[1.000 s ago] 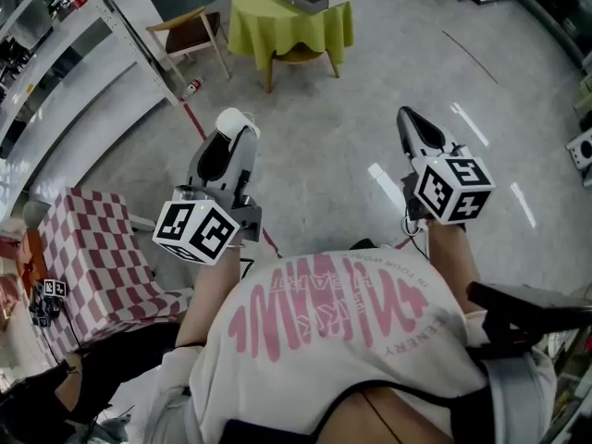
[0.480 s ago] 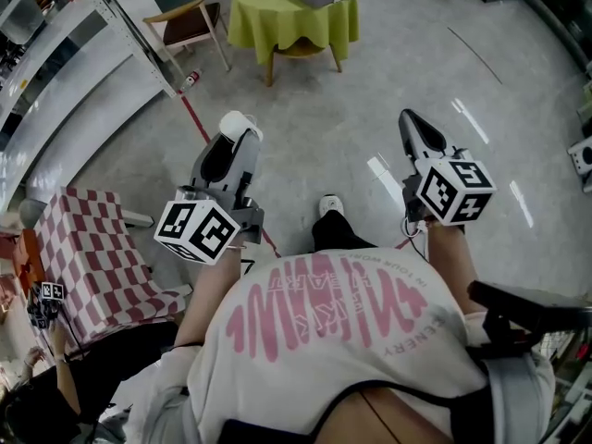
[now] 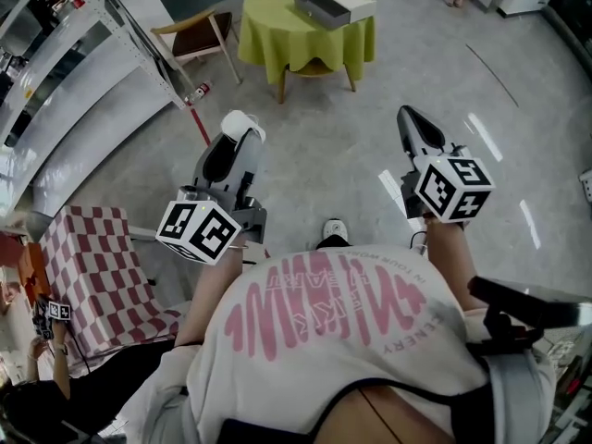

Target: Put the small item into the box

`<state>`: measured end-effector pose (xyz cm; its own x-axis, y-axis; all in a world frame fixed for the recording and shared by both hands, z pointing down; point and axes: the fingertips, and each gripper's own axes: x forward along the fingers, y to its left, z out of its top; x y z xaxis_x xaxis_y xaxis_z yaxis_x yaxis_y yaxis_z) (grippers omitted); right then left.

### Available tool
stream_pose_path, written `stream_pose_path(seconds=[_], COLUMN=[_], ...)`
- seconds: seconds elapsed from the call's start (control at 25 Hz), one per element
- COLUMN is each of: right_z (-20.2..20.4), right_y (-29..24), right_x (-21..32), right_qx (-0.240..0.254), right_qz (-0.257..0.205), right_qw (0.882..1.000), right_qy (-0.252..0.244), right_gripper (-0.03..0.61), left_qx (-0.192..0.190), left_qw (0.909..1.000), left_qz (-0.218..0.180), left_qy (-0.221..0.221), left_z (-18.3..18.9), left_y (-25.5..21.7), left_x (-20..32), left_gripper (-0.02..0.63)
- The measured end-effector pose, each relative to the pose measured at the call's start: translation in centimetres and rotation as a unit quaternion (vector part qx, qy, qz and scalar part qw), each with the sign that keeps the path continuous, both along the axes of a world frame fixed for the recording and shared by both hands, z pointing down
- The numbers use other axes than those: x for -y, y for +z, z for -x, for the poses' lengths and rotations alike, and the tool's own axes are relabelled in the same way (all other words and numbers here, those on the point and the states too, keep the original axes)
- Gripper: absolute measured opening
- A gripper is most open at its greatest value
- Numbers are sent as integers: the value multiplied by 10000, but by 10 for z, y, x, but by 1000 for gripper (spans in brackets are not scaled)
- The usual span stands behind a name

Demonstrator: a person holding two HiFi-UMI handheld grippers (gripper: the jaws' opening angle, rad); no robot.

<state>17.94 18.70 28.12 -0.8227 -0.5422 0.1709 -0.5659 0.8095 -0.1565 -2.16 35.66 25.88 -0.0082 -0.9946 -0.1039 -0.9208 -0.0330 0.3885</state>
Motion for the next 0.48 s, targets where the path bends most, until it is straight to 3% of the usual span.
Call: stream_pose_path(seconds=[0.48], right_z=[44], right_y=[-14], right_x=[126], right_qx=[144], right_qz=[-12], right_qw=[9995], right_qy=[-284], right_gripper=[6], left_qx=[94], left_qw=[9994], left_qz=[-208], left_qy=[-245], left_z=[34], left_y=[-22], left_x=[115], left_gripper=[170])
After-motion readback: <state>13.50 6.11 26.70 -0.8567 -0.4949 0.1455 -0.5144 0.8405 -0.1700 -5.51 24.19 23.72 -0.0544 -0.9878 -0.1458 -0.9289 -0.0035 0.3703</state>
